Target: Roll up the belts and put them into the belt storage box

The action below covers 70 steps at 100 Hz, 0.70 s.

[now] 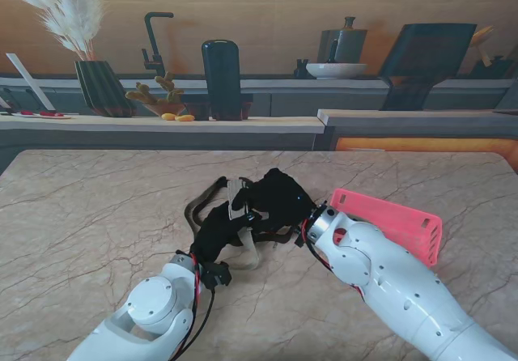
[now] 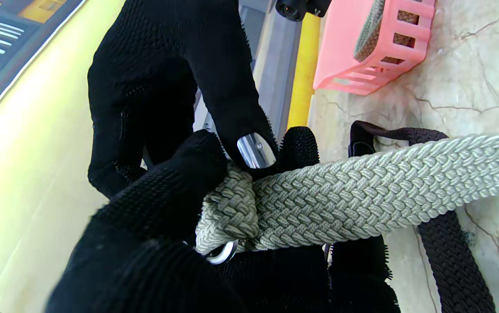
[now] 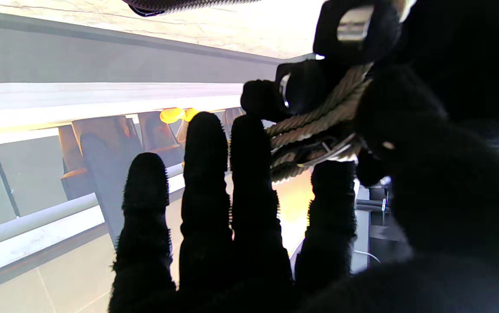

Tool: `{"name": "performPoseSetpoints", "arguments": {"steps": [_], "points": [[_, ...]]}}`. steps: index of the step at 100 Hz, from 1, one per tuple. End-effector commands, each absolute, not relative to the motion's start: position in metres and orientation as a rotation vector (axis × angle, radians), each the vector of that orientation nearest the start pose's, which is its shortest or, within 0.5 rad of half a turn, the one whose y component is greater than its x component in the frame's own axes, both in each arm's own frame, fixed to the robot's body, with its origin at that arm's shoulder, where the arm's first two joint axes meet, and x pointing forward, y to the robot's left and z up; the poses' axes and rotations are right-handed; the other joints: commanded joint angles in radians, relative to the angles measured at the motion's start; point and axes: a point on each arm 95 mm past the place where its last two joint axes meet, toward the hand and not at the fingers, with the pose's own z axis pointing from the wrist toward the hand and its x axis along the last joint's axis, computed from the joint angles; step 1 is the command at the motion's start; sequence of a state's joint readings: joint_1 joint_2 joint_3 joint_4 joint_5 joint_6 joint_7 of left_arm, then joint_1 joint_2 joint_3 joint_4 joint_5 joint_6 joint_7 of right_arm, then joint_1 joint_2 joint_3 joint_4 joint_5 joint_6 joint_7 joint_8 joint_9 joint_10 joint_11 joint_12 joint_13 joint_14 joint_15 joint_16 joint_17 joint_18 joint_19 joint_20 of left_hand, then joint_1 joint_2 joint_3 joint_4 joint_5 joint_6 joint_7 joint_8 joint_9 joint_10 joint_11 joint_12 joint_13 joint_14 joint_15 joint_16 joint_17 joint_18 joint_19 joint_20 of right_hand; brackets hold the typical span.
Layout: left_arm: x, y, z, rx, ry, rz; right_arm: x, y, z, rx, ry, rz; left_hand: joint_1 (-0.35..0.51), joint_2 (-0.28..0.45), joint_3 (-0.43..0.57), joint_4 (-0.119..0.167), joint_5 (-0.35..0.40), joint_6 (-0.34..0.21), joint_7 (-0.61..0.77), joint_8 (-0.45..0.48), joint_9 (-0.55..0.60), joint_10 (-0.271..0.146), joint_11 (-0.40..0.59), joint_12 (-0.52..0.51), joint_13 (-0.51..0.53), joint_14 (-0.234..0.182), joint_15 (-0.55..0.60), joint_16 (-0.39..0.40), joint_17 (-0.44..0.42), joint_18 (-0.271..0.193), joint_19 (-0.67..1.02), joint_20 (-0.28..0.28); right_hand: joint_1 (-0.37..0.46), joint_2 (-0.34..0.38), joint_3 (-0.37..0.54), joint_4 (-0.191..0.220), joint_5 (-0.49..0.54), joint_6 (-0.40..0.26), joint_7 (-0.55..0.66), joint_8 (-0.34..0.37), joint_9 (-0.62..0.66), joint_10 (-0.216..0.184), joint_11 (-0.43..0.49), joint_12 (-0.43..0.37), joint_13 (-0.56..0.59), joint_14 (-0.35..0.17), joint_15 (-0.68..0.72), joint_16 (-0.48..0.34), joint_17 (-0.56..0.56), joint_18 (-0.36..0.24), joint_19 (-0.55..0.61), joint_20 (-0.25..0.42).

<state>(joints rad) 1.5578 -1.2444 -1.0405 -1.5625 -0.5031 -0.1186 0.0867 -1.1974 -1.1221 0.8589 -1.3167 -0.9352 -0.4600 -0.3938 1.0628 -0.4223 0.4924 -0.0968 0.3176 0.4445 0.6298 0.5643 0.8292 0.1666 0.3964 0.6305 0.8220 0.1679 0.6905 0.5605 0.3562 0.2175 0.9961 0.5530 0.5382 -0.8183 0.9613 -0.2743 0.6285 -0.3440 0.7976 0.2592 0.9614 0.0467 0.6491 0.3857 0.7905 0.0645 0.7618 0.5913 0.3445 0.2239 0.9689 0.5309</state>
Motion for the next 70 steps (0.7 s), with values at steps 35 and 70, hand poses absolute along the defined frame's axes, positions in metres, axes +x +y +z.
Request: {"name": "performPoseSetpoints", "arguments": {"steps": [35, 70], "points": [[0.391, -0.109, -0.329, -2.383, 0.440, -2.432, 0.417, 0.077, -0.264, 0.601, 1.435, 2.161, 0.228, 0.180, -0.083, 0.014, -0.001, -0.433, 0.281, 0.180, 0.004, -0.081, 0.050, 0.156, 0.073, -0.074, 0.201, 0.240, 0.050, -0.038, 0.086, 0.106, -0.133, 0.139, -0.046, 0.150, -0.151, 0.218, -0.082, 0.256, -0.260, 0.065, -0.019, 0.027, -0.075, -0.022, -0.055, -0.004, -0.010, -0.029, -0.043, 0.002], [0.400, -0.110, -0.335, -2.161, 0.639, -2.426, 0.422, 0.064, -0.242, 0.784, 1.302, 2.100, 0.228, 0.180, -0.068, 0.010, -0.020, -0.454, 0.414, 0.324, -0.008, -0.083, 0.069, 0.160, 0.071, -0.071, 0.192, 0.255, 0.046, -0.035, 0.077, 0.110, -0.169, 0.263, -0.304, 0.189, -0.352, 0.358, -0.201, 0.248, -0.497, 0.127, -0.029, -0.001, -0.026, -0.039, -0.018, 0.009, 0.068, -0.082, -0.025, 0.035]]}}
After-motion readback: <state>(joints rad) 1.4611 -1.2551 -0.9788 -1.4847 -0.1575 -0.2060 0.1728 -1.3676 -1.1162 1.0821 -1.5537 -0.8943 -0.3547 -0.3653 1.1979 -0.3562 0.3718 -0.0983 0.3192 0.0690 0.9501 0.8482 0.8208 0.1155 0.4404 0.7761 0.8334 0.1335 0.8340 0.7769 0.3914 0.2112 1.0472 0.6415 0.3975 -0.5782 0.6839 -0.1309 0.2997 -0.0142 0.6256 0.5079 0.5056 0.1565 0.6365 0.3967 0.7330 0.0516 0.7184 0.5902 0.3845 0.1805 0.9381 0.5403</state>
